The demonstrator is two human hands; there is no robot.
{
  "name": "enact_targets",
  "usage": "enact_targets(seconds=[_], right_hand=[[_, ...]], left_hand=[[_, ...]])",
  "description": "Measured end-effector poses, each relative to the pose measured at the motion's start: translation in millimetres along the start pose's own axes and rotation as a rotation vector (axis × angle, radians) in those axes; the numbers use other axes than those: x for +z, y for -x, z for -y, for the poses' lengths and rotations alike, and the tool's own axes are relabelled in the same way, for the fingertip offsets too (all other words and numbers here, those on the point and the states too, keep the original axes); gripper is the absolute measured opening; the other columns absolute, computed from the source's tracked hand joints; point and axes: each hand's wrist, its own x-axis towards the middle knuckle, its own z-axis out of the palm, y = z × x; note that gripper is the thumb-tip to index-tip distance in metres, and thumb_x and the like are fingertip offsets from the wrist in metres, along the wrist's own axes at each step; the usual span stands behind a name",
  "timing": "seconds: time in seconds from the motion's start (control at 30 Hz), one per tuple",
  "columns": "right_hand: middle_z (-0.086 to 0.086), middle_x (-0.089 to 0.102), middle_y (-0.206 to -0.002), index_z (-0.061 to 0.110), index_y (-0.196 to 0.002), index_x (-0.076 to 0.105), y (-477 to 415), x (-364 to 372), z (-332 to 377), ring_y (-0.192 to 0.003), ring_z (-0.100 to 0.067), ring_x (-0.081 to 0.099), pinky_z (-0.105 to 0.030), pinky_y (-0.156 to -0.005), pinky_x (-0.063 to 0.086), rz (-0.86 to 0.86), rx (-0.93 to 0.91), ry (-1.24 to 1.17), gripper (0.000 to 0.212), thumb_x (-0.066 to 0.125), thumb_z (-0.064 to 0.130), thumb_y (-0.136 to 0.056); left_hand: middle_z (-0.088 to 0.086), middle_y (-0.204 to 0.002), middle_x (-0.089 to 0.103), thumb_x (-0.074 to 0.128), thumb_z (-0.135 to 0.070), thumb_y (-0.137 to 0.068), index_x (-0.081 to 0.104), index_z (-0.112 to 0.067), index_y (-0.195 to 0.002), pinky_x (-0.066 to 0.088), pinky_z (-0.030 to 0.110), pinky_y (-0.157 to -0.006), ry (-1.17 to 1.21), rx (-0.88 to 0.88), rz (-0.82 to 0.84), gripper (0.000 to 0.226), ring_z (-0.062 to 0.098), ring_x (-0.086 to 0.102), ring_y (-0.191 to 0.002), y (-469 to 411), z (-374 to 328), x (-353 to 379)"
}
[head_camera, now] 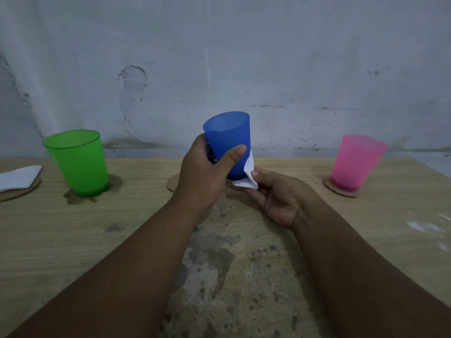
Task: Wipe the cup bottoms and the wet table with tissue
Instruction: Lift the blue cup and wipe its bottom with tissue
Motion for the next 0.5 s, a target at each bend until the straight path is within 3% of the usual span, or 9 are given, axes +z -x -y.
enact_targets(seconds=[0.13,0.33,0.43,0.5], right_hand=[[-0.019,0.073,-0.095,-0.006,-0.103,0.066,3.0,1.5,1.4,-0.076,-0.025,0.074,-0.027,-0.056,0.060,-0.031,0.009,0.043,0.015,0.059,-0.004,-0.090],[-0.021,0.074,-0.098,-0.009,-0.108,0.064,5.0,-2.6,9.4,-0.079,-0.027,0.074,-0.030,-0.059,0.061,-0.070,0.015,0.254,0.022,0.058,-0.006,-0.088],[-0.013,0.073,-0.071,-0.003,-0.092,0.064,8.3,-6.4,18.1,-0.053,-0.016,0.069,-0.022,-0.046,0.055,-0.138,0.018,0.327,0.011,0.055,0.001,-0.091],[-0.010,0.068,-0.066,0.001,-0.090,0.061,7.7,-12.8,25.4,-0.044,-0.012,0.062,-0.018,-0.037,0.047,-0.226,0.004,0.311,0.012,0.053,0.009,-0.093]], left_hand=[[-0.011,-0.119,0.069,0.076,-0.038,-0.089,0.057,-0.022,-0.131,0.059,0.030,-0.089,-0.009,0.008,-0.009,0.049,0.007,0.067,-0.107,0.3,-0.9,0.3],[-0.012,-0.120,0.068,0.076,-0.042,-0.088,0.056,-0.025,-0.131,0.058,0.026,-0.086,-0.037,-0.004,-0.004,0.050,0.005,0.066,-0.107,1.1,-1.2,3.7],[-0.013,-0.121,0.067,0.075,-0.042,-0.087,0.055,-0.026,-0.133,0.055,0.016,-0.080,-0.059,-0.002,0.007,0.053,0.002,0.065,-0.106,2.8,-2.4,6.3],[-0.011,-0.124,0.066,0.075,-0.043,-0.087,0.054,-0.023,-0.135,0.054,0.016,-0.080,-0.052,-0.016,0.014,0.056,0.003,0.065,-0.108,3.7,-3.1,7.1]])
